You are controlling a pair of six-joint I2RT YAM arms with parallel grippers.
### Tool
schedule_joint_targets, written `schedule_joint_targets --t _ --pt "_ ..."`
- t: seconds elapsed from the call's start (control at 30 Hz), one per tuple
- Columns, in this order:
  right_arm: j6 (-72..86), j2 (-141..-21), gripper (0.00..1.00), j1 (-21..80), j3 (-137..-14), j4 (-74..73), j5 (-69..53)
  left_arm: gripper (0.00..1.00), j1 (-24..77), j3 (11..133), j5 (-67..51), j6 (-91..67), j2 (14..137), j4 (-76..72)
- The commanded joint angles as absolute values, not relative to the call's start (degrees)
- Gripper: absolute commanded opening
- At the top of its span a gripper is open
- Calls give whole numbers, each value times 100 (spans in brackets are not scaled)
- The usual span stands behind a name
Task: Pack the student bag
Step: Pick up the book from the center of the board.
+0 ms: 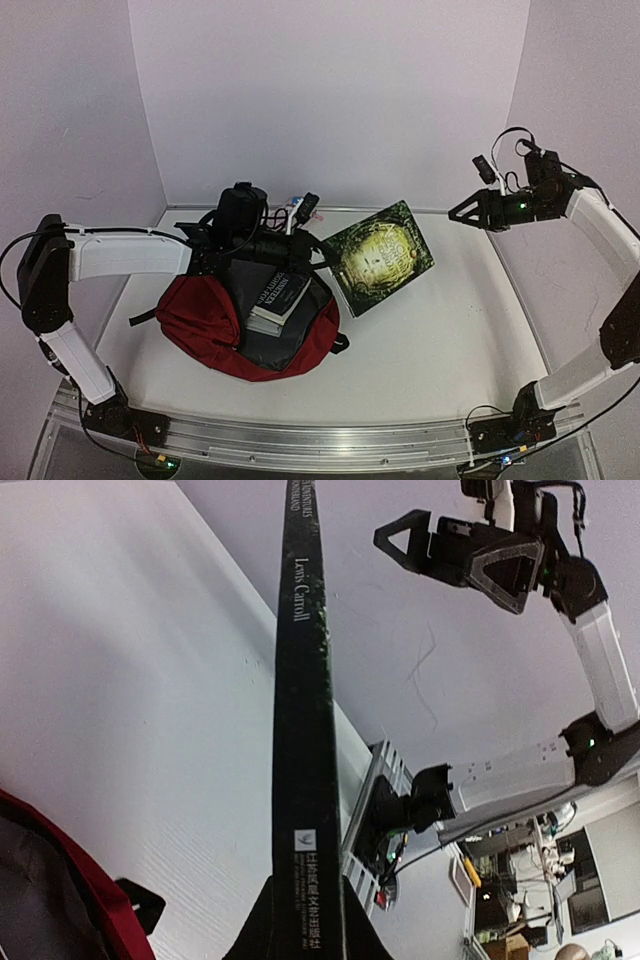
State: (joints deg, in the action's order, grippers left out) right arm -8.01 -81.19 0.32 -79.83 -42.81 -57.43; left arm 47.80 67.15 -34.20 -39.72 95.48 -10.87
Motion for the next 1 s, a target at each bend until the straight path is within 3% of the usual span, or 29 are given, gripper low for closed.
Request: schedule_joint_targets --t 0.0,0.27,0.73,0.97 --pt "-2980 -8342 98 44 -8323 -6546 -6074 0 4744 7252 -4538 -3002 9005 -578" --pt "-5883 -9193 98 137 -9021 -9725 -6662 0 4738 7311 -5554 -2908 8910 -575" --pt "-5401 -9142 84 1074 -8672 -9483 -7005 0 4750 7410 -5631 -2924 9017 -808" --pt "-5216 -9238 64 1334 -8489 -9413 -7227 0 4749 7521 -5487 -2552 8938 -529"
